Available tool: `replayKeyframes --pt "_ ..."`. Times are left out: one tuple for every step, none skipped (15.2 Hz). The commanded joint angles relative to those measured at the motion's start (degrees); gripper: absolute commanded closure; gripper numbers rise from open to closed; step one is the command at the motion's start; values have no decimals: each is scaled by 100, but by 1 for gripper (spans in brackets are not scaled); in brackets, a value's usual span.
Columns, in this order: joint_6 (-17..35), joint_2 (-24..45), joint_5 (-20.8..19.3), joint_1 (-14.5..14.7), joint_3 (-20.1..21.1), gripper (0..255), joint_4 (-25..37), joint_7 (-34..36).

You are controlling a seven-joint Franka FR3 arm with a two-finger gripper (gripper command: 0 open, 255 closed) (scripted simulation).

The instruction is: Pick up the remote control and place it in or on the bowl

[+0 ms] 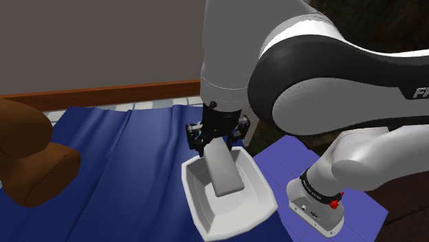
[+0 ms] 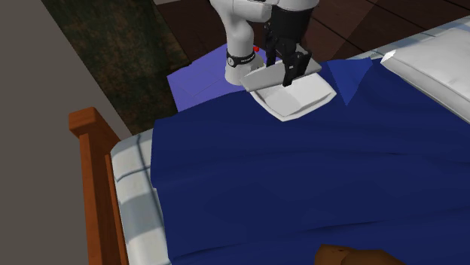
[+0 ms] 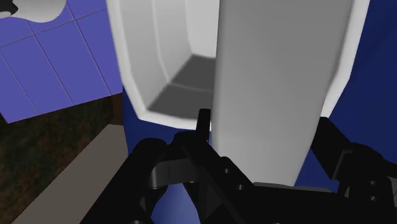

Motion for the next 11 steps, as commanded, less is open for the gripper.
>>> replayKeyframes --pt "-166 -400 200 247 -22 255 -214 101" --pt "-242 -575 289 368 -17 255 -303 169" --pt "-320 -746 376 489 -8 255 -385 242" --pt "-389 -890 450 594 2 255 -451 311" --pt "-312 -880 472 602 32 255 -517 307" --pt "-235 -869 496 607 64 255 -582 302" --pt "-158 -857 520 612 97 255 -646 297" --pt "-79 -843 544 616 131 255 -710 292" --pt "0 -827 568 620 166 255 -772 287" --pt "80 -810 593 623 202 255 -833 283" --pt "160 -790 618 625 238 255 -892 278"
